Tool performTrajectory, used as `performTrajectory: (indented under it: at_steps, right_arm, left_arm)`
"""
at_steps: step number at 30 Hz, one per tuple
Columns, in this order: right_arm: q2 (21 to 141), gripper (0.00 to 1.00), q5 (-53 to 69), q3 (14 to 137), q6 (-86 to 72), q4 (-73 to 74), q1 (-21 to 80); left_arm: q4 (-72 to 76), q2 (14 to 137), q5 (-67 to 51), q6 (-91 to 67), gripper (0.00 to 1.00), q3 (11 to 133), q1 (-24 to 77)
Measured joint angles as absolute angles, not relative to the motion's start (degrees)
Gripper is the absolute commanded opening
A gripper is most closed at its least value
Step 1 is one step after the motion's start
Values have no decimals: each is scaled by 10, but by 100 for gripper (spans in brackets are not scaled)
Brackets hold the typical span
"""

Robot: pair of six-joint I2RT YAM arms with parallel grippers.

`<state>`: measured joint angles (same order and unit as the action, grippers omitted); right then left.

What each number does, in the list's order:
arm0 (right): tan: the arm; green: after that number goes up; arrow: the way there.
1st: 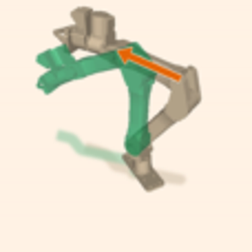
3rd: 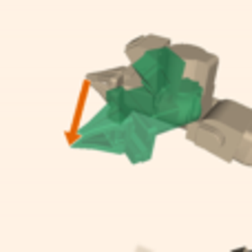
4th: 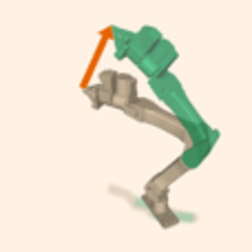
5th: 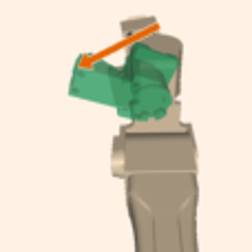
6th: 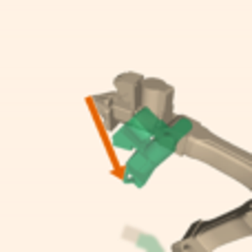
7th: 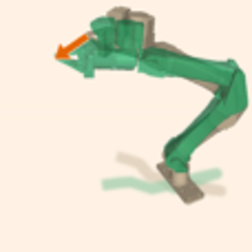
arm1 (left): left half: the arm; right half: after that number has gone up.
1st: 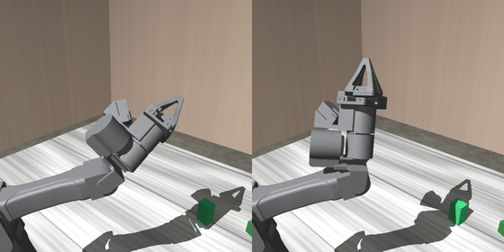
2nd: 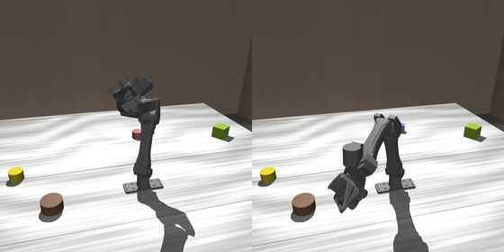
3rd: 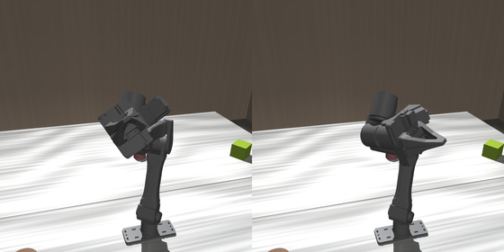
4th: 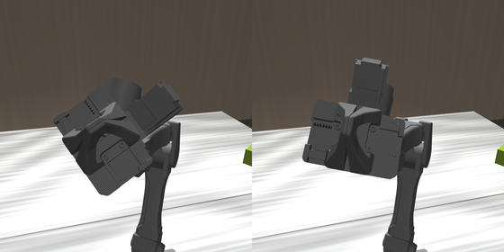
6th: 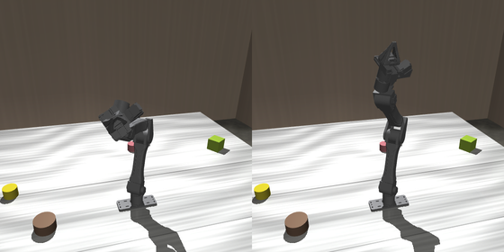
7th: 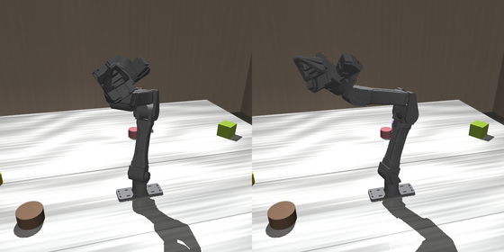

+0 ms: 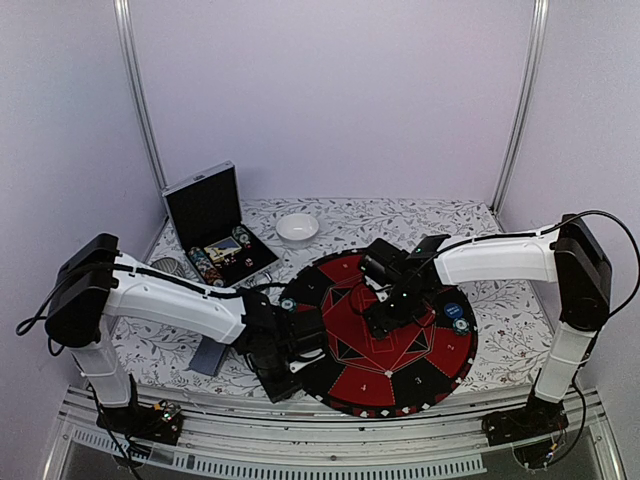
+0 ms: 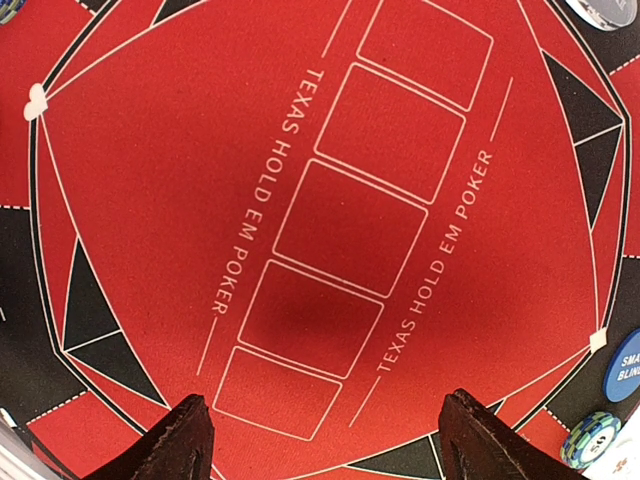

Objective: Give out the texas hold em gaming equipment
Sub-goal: Pick up the pile of poker chips from the corner of the board.

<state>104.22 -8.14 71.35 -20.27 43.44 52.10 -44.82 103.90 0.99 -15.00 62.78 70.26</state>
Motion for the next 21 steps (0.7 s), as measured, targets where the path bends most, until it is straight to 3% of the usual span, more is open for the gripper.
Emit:
performTrajectory:
  at_steps: [5, 8, 15, 21]
  right_arm:
    - [1044, 79, -79, 712, -203, 434, 521]
    - [1044, 79, -78, 712, -203, 434, 521]
    - [1044, 79, -78, 712, -203, 435, 521]
    - [1044, 79, -77, 712, -202, 435, 521]
  left_arm:
    - [-441, 1037, 9, -150, 39, 625, 705]
    - [-437, 1034, 7, -149, 38, 621, 705]
    - [-417, 1021, 1, -148, 59, 603, 707]
    - [-413, 1020, 1, -149, 63, 603, 715]
